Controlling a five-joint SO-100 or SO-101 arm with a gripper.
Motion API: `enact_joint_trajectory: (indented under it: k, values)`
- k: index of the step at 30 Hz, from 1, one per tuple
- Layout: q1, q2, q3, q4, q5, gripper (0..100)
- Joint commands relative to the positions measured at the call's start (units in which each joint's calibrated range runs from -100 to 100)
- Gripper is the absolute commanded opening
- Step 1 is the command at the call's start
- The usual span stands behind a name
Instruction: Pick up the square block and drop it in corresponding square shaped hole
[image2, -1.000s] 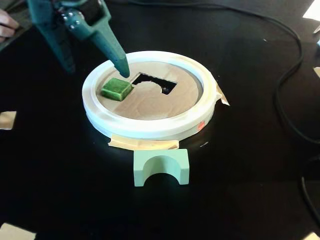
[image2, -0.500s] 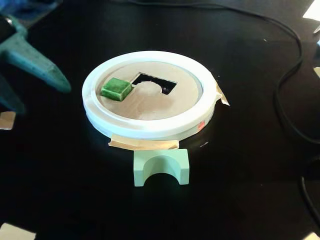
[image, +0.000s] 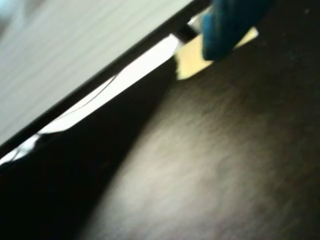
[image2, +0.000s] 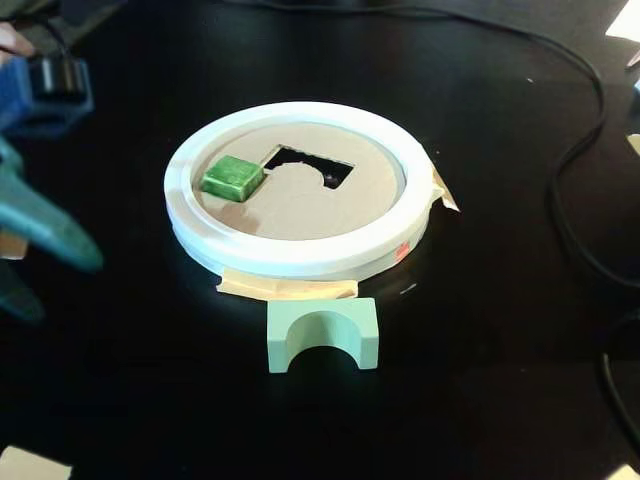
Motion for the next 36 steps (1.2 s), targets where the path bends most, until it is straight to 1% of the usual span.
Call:
enact_joint_trajectory:
  k: [1, 3, 5, 6, 36]
  values:
    - [2.22, -1.4, 3.05, -1.66, -0.2, 95]
    - [2.1, -1.4, 4.33, -1.66, -0.2, 93]
    - [0.35, -1.4, 4.51, -1.66, -0.15, 95]
    - [0.47, -1.4, 4.51, -1.66, -0.15, 93]
    - [2.1, -1.49, 4.51, -1.66, -0.15, 94]
